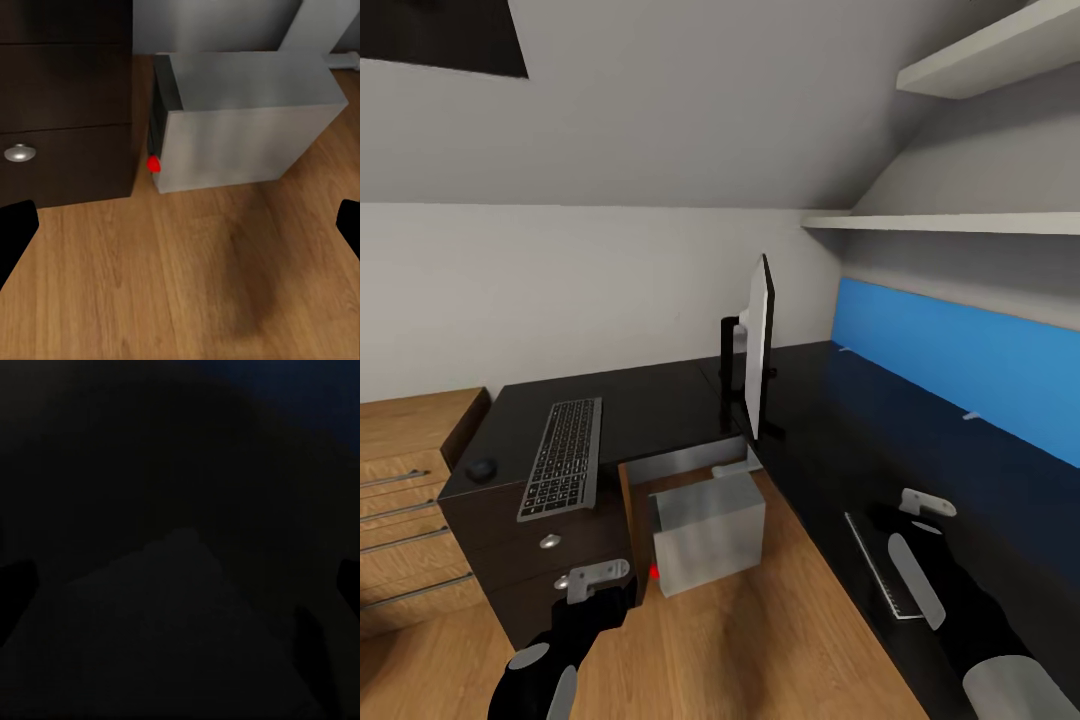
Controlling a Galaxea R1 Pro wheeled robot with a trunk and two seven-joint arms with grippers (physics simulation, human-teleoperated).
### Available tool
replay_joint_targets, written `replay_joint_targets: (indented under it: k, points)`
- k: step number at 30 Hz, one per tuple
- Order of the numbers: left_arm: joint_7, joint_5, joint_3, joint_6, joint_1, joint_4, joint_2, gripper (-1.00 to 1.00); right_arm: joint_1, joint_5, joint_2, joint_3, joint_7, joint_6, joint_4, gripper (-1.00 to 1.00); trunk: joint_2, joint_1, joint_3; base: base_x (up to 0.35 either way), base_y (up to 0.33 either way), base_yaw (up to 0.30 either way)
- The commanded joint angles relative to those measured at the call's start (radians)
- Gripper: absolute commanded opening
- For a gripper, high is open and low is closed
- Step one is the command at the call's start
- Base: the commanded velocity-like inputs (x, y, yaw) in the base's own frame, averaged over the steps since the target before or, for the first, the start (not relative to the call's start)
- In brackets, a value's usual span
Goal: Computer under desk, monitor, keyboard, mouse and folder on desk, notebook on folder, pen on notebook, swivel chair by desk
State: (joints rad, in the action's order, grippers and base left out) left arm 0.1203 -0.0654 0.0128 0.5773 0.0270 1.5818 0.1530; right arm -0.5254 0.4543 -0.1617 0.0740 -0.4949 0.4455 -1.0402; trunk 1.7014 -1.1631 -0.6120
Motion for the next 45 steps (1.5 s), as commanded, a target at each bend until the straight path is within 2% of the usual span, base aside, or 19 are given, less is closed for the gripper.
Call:
replay_joint_targets:
  k: [1,8,45]
  points:
    - [0.005,-0.007,0.000,0.004,0.001,0.000,0.000,1.00,-0.001,0.009,-0.001,0.004,-0.010,0.002,-0.002,1.00,0.001,0.000,-0.001,-0.046,0.000,0.000]
    - [0.005,-0.006,0.000,0.003,0.001,-0.004,0.000,1.00,-0.001,0.009,-0.001,0.004,-0.010,0.002,-0.003,1.00,0.001,0.000,-0.001,-0.121,0.000,0.000]
    - [0.007,-0.010,0.004,0.007,0.001,0.001,0.001,1.00,-0.001,0.009,-0.002,0.006,-0.008,0.024,-0.010,1.00,0.001,0.000,-0.001,-0.002,0.000,0.000]
